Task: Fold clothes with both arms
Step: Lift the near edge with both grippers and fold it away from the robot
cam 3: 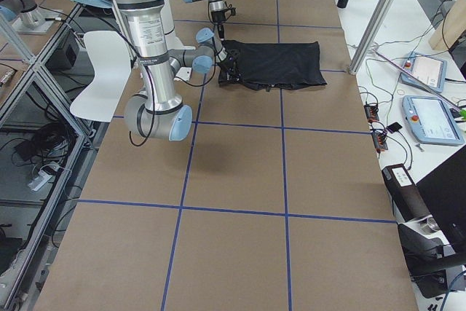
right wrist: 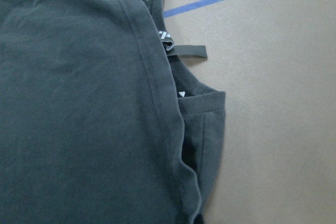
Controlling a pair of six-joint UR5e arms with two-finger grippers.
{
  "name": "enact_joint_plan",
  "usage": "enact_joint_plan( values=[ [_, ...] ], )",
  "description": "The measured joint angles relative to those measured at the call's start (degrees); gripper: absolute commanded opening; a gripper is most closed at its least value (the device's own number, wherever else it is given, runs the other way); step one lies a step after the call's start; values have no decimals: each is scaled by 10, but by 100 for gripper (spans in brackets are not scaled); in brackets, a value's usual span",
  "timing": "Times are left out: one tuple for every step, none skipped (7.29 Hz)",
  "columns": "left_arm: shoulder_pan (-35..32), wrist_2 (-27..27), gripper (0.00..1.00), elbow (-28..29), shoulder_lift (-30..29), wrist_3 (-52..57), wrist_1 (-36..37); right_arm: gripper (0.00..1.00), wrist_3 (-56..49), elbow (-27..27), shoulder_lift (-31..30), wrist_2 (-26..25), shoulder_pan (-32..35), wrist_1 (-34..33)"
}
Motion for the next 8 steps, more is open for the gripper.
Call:
enact_joint_plan(
  values=[
    [0, 0, 0, -1, 0, 0, 0, 0, 0, 1, 0, 0, 0, 0],
    [0, -1, 0, -3, -1, 1, 0, 0, 0, 2, -1, -1, 0, 1],
    [0, -1, 0, -11, 0, 1, 0, 0, 0, 7, -3, -1, 0, 1],
    [-1, -1, 0, -27, 2, 1, 1, 0, 0, 20, -7, -1, -1, 0],
    [-1, -1, 0, -47, 6, 1, 1, 0, 0, 44, -18, -7, -11, -1],
    [1, -1, 0, -69, 13, 0, 2, 0, 1, 80, -43, -22, -32, -4],
    [4, -2, 0, -91, 20, 0, 8, 0, 1, 115, -68, -36, -54, -5],
    [5, -4, 0, -114, 22, 0, 29, 0, 1, 139, -79, -43, -66, -5]
  ],
)
